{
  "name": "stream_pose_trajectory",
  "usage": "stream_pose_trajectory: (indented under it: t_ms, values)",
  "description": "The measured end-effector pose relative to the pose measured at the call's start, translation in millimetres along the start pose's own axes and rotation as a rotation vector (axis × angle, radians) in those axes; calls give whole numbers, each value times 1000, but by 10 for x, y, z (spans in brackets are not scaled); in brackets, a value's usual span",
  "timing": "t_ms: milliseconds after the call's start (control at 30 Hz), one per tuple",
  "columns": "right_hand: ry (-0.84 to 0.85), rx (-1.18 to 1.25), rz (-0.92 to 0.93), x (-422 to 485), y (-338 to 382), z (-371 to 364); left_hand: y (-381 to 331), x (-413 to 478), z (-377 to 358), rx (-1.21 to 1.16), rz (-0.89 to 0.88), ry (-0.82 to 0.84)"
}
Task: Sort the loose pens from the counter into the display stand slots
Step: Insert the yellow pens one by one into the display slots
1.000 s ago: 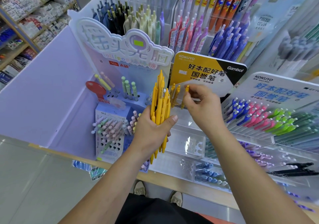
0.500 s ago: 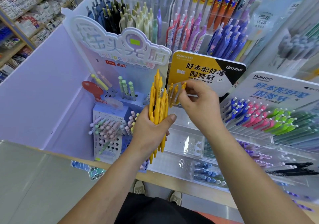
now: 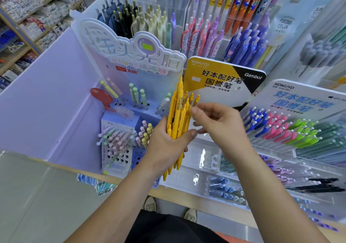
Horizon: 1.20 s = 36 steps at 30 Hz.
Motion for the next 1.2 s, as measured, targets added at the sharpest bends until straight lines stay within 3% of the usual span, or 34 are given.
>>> stream_pose_trajectory:
  t_ms: [100, 433, 700, 833, 1200]
  values:
    - [141, 203, -111, -24, -38, -51, -28, -32, -81, -9, -6, 52]
    - [-6, 278, -164, -19, -81, 95, 26, -1, -64, 94, -54, -31]
    - [-359, -73, 258, 72, 136, 387, 163, 0, -38, 111, -17, -121]
    - [-461, -66, 331, 83, 73, 285, 192, -16, -82, 120, -5, -112]
    - [-397, -235, 503, 225, 127, 251, 132, -19, -1, 95, 23, -130]
Point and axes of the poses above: each hand's wrist, its own x-axis towards the middle knuckle, its own z-axis out of the back of the hand, y = z × x, the point moved 4 cm from there along x, towards the middle knuckle, and after that the axes turned 10 degrees about -x, right-handed, at the moved point
